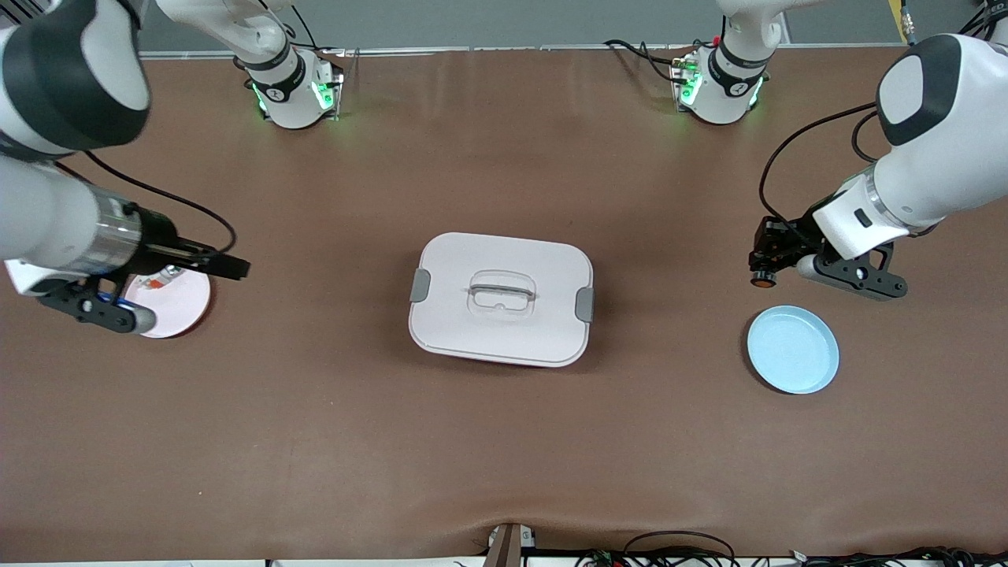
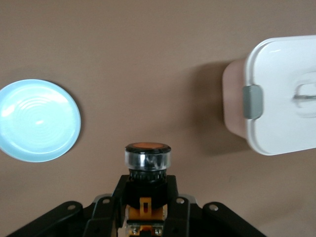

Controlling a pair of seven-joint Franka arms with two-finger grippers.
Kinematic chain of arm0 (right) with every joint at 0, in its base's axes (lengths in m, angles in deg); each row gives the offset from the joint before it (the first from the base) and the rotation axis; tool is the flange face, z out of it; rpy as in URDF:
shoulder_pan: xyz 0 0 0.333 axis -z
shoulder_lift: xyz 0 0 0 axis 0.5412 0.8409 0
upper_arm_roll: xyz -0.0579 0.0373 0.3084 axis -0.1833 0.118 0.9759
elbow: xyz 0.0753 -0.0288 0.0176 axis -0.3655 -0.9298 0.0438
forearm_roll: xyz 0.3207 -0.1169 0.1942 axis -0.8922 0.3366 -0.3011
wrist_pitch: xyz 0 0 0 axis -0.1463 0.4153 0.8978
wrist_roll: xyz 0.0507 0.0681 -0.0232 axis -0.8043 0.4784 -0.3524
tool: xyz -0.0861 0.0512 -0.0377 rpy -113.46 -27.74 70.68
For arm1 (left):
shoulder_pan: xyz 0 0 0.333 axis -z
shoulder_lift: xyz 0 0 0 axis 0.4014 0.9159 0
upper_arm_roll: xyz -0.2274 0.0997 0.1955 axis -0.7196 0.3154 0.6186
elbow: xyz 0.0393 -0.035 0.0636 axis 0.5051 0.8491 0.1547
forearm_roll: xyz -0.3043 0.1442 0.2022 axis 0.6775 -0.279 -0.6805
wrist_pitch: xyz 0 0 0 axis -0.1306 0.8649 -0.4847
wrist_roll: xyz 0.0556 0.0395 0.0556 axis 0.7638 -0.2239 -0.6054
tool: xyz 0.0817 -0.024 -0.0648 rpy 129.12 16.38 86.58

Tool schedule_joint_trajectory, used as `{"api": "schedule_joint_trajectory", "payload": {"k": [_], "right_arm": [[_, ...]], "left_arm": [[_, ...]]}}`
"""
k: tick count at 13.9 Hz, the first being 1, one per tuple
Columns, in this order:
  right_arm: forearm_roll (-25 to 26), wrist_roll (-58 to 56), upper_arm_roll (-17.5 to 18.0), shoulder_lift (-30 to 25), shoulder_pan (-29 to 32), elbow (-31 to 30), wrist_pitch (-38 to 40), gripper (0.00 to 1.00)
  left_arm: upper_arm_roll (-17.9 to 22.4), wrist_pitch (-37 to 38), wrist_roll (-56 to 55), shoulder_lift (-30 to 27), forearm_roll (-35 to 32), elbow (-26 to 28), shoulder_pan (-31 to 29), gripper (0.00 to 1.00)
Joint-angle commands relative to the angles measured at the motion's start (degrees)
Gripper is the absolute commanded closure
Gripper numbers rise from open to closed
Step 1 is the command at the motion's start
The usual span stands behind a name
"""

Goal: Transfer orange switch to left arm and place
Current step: 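Carry the switch with the left gripper over the light-blue plate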

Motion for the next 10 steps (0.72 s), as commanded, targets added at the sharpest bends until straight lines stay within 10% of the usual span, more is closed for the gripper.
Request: {"api": "schedule_joint_trajectory", "payload": {"k": [1,10], "right_arm": [[2.7,-7.3,1.0,-4.5,2.9,-5.4,-0.4,0.0],[7.2,-12.0,1.0,-9.1,4.7,-11.3,-1.6,0.0]], "left_arm": [[-0.2,1.3,-0.1,-0.4,-2.5,-0.4,-0.2,1.0],[-0.3,1.3,-40.1,1.7,-12.1,-2.7,-1.0,1.0]]}}
